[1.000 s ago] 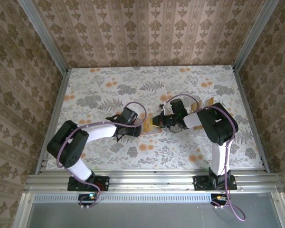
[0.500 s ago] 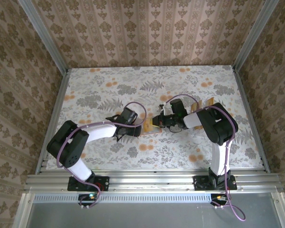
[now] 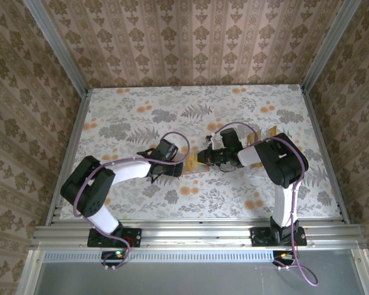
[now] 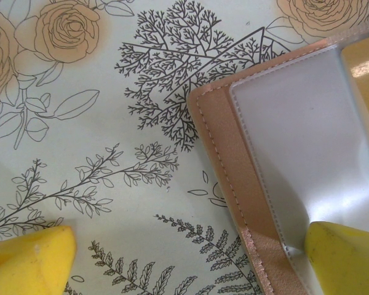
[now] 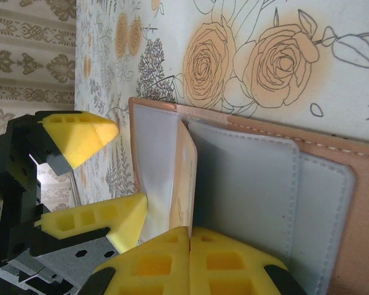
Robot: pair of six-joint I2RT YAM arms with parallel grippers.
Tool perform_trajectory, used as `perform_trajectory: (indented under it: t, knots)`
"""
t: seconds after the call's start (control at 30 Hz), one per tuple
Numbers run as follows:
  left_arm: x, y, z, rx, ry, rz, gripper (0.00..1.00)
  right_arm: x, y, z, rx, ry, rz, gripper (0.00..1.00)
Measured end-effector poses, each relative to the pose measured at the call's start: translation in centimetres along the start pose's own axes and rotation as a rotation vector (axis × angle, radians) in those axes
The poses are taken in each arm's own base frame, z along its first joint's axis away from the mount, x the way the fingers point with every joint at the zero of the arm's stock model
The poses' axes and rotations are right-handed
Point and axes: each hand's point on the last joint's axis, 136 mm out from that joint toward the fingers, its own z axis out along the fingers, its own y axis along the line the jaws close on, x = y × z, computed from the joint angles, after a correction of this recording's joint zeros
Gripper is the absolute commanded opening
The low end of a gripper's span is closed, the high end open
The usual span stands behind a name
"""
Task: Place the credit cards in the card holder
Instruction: Insert the credit card into the card slot.
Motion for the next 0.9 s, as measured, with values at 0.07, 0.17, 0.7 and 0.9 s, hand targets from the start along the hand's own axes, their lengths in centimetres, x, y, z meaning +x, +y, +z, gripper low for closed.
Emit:
perform_trajectory:
  t: [0.07, 0.17, 0.7, 0.9]
  knots:
    - [0.0, 0.0, 0.0, 0.0, 0.0, 0.0, 0.97, 0.01, 0.0, 0.0, 0.0, 0.0, -0.005, 0.0]
    - [0.0, 0.0, 0.0, 0.0, 0.0, 0.0, 0.97, 0.04, -0.02, 0.0, 0.002, 0.003, -0.014, 0.0]
    - [0.0, 0.0, 0.0, 0.0, 0.0, 0.0, 0.97, 0.36, 0.14, 0.29, 0.01, 0.027, -0.03, 0.0]
    - [0.0, -0.01, 0.0, 0.0, 0.0, 0.0, 0.97, 0.41, 0.19, 0.35, 0.011, 0.029, -0.03, 0.02]
